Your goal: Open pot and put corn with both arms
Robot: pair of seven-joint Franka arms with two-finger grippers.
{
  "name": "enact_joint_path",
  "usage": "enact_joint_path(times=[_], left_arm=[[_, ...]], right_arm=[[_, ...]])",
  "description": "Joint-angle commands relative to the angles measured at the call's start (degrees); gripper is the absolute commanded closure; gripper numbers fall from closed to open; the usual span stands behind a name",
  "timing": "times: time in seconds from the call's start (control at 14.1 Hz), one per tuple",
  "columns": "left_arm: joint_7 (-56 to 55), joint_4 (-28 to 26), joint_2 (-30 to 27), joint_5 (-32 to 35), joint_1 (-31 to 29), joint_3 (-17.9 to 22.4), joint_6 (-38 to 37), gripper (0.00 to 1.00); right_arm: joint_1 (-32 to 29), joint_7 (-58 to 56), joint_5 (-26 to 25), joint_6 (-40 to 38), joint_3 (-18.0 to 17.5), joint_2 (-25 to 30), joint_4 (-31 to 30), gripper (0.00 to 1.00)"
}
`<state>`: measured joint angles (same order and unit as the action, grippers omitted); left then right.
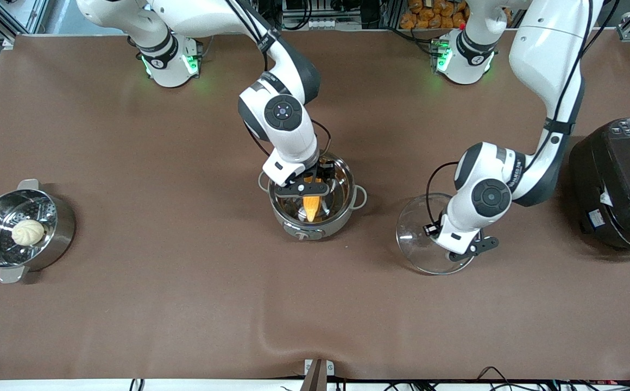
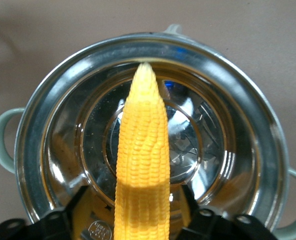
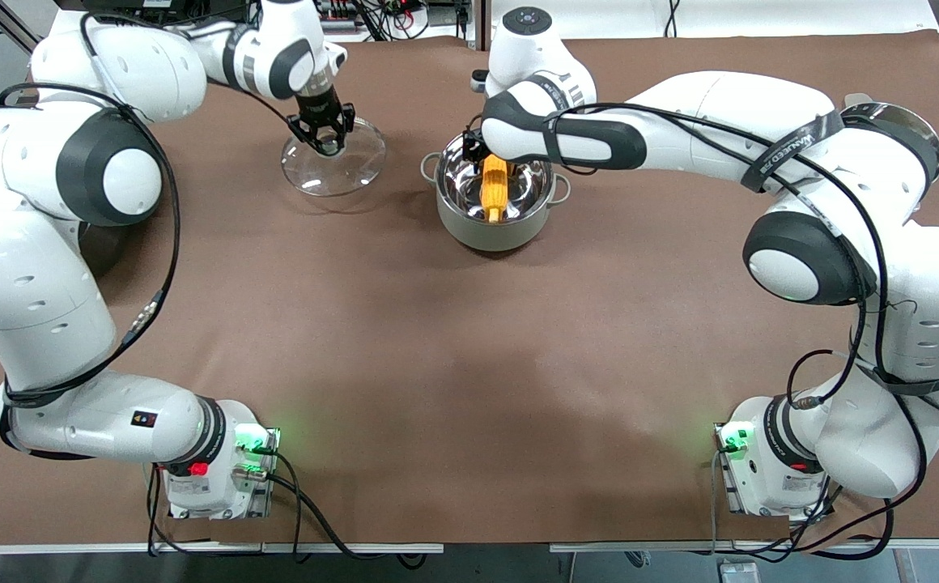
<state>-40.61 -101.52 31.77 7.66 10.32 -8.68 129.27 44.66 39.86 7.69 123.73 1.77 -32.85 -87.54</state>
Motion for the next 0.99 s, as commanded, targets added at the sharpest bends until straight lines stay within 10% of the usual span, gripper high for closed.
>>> enact_joint_path(times=[0.0, 0.28, 0.42, 0.92], left_arm=[[-0.3, -5.8, -4.1, 0.7, 0.0, 0.2, 4.4, 1.00], [-0.3, -5.9, -3.3, 1.0, -0.4, 0.3, 6.8, 0.95], [-0.4, -5.9, -3.7, 1.1, -0.4, 0.4, 6.8, 0.00], [5.8, -5.1, -19.1, 1.1, -1.7, 0.4, -4.8, 0.00]], right_arm=[[-2.9, -0.1, -0.4, -4.3, -0.5, 2.6, 0.9, 0.00], [-13.9, -3.1, 0.1, -12.6, -0.5, 10.2, 0.7, 0.00], [-19.8, -11.9, 0.2, -17.6, -0.7, 13.9, 1.0, 0.00], [-34.3, -31.5, -9.7, -34.0, 1.9, 27.5, 0.3, 0.00]])
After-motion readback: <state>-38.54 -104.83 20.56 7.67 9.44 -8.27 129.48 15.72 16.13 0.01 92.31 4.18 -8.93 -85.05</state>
